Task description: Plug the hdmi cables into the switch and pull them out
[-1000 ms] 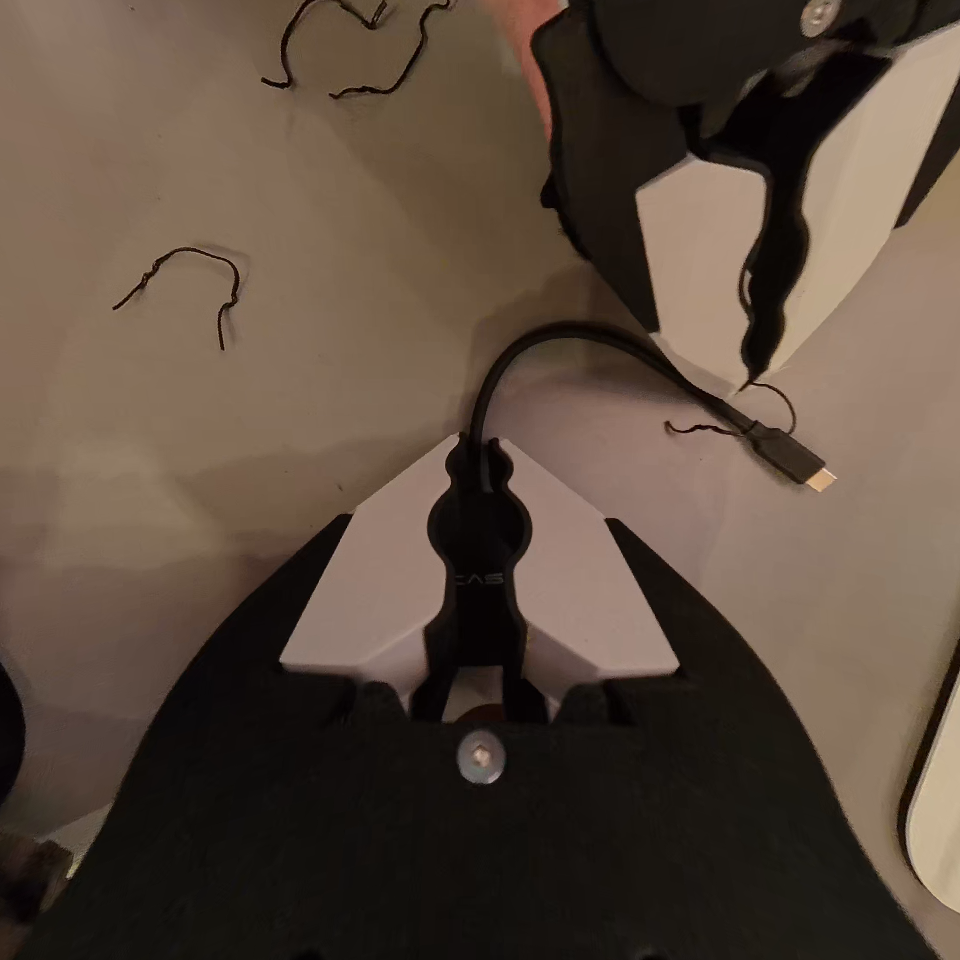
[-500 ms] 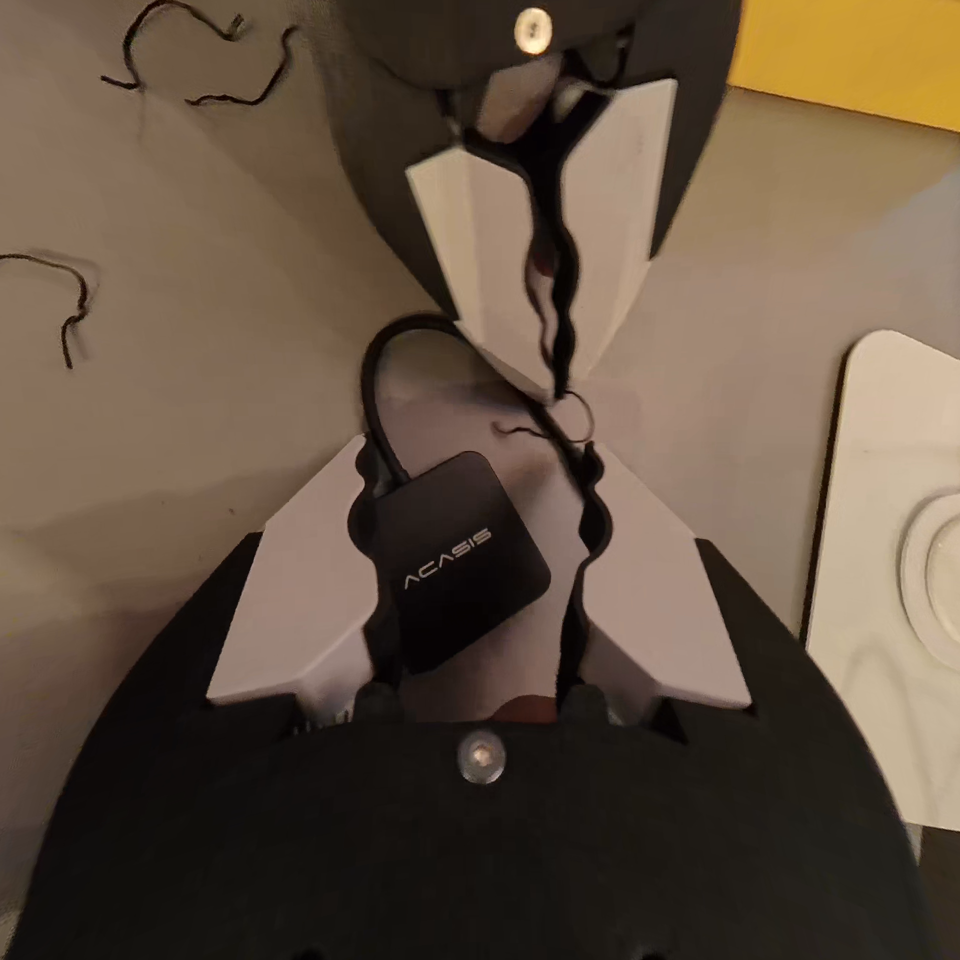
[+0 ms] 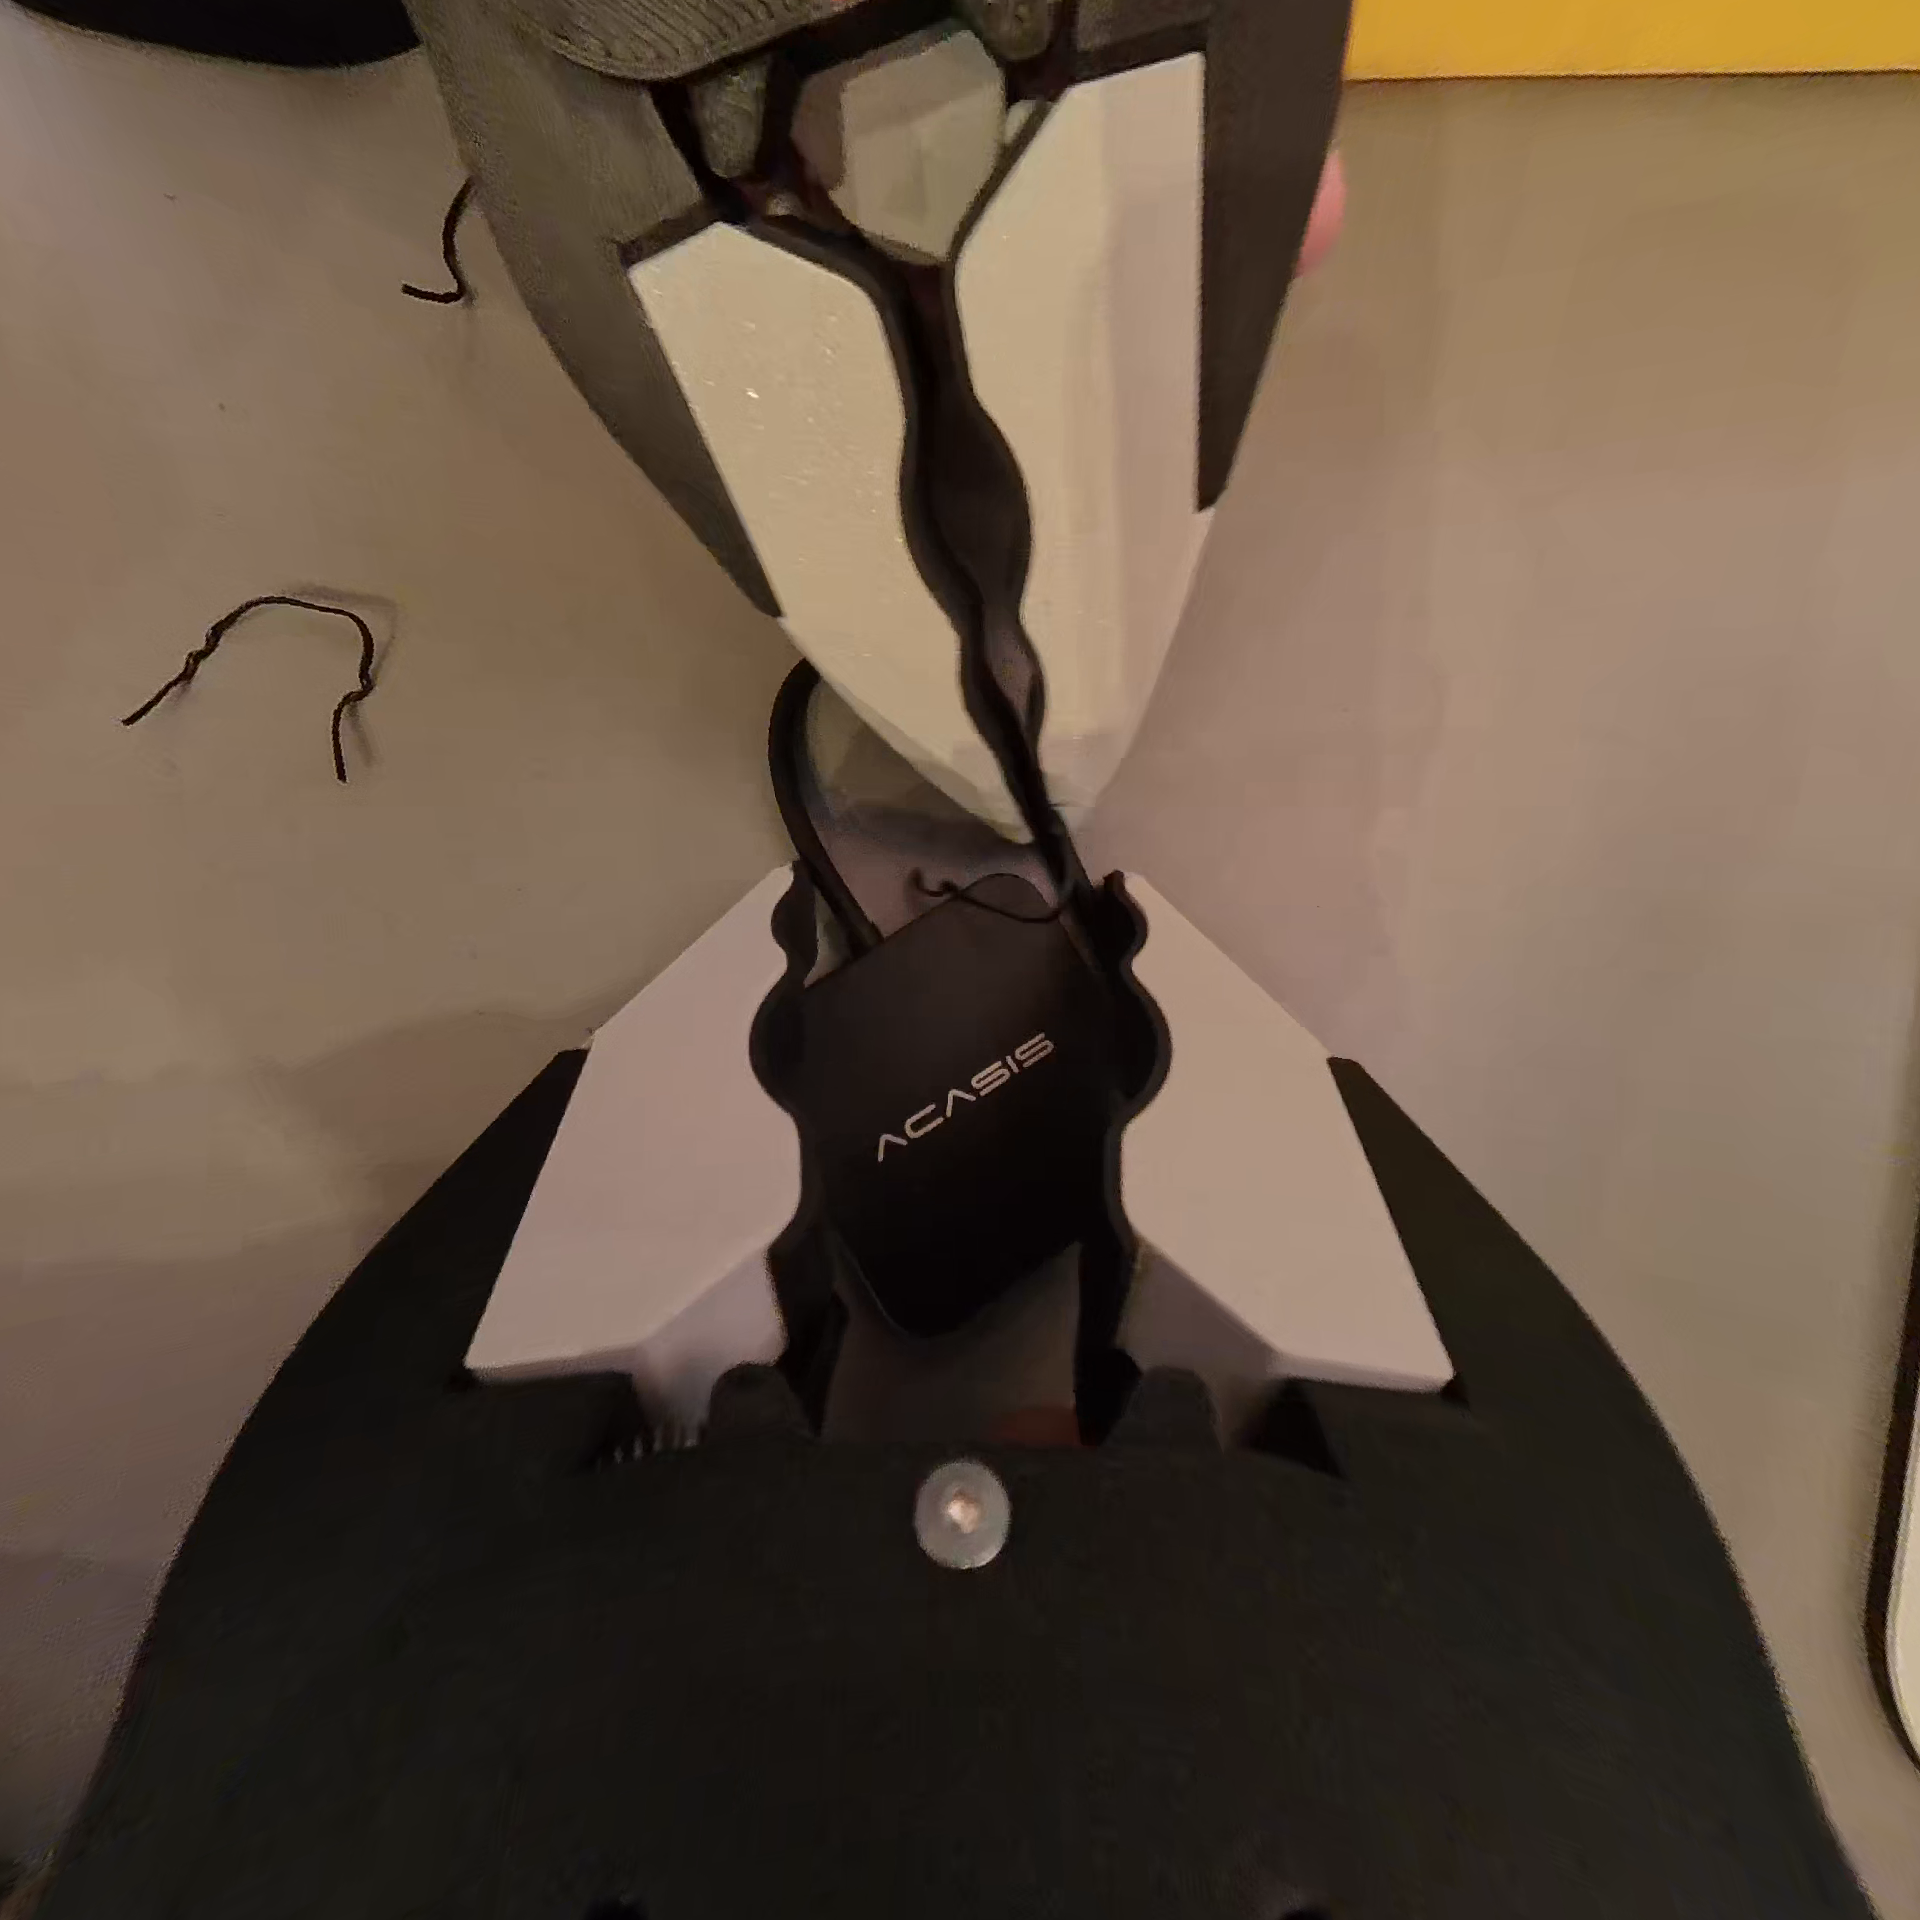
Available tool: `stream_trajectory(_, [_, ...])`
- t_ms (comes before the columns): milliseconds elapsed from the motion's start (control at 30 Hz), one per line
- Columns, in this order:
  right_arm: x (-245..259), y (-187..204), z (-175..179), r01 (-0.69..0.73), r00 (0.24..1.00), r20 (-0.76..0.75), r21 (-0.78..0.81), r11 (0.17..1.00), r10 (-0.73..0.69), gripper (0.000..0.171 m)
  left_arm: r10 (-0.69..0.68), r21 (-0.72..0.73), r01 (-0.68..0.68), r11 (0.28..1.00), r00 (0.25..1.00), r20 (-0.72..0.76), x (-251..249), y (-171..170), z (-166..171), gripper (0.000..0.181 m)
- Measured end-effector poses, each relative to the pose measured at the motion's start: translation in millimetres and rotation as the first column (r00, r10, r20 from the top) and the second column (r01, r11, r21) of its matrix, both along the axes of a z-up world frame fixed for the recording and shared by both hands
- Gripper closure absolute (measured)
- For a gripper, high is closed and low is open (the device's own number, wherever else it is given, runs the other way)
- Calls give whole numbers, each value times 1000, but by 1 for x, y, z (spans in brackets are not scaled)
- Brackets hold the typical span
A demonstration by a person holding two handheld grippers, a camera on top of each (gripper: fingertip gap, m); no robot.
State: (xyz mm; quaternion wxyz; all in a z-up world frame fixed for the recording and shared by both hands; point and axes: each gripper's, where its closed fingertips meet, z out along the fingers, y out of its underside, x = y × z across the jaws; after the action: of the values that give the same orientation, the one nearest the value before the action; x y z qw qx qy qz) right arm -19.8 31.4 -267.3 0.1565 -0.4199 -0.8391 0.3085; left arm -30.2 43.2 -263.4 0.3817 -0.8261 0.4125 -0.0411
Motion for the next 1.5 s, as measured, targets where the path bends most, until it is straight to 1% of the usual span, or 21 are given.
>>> stream_trajectory(100, [0, 0, 0, -3, 1000, -6, 2, 1000, 3, 119, 15, 15, -15, 1000, 1000, 28, 0, -4, 3, 181])
stream_trajectory(167, [-1, 0, 0, -3, 1000, -6, 6, 1000, 3, 120, 44, 21, -46, 999, 997, 71, -5, -6, 11, 181])
stream_trajectory(267, [-1, 1, 0, -7, 1000, 4, 25, 1000, 7, 124, 70, 28, -71, 997, 996, 47, -16, -12, 20, 180])
stream_trajectory(400, [-1, 1, 0, -8, 1000, 18, 42, 999, 7, 131, 50, 15, -51, 999, 999, 9, -18, -26, 22, 180])
stream_trajectory(567, [-2, 2, 0, 0, 999, 32, 55, 999, -1, 137, 62, 10, -62, 998, 998, 21, -20, -34, 25, 180])
stream_trajectory(633, [-5, 4, 0, 7, 1000, 28, 62, 998, -8, 145, 68, 19, -68, 997, 997, 42, -20, -34, 29, 180])
stream_trajectory(700, [-6, 5, 0, 4, 1000, 26, 74, 997, -6, 159, 70, 21, -70, 997, 997, 32, -21, -35, 31, 181])
stream_trajectory(767, [-7, 5, 0, 2, 1000, 23, 83, 997, -4, 167, 77, 24, -78, 997, 996, 33, -22, -35, 33, 180])
stream_trajectory(1067, [-11, 7, 4, 20, 999, -34, 23, 1000, -20, 170, 142, 25, -142, 990, 990, 14, -31, -32, 32, 180])
stream_trajectory(1133, [-11, 8, 4, 23, 999, -41, 29, 999, -22, 170, 159, 30, -160, 987, 987, 36, -34, -30, 35, 180])
stream_trajectory(1233, [-10, 8, 2, 20, 1000, -24, 41, 999, -19, 170, 186, 28, -188, 982, 981, 56, -39, -28, 39, 180])
stream_trajectory(1333, [-10, 7, 0, 34, 999, 6, 41, 999, -34, 170, 183, 20, -184, 983, 981, 59, -39, -28, 38, 180])
stream_trajectory(1500, [-12, 6, 0, 58, 998, 19, 32, 998, -59, 158, 173, 3, -173, 985, 984, 35, -35, -30, 31, 180])
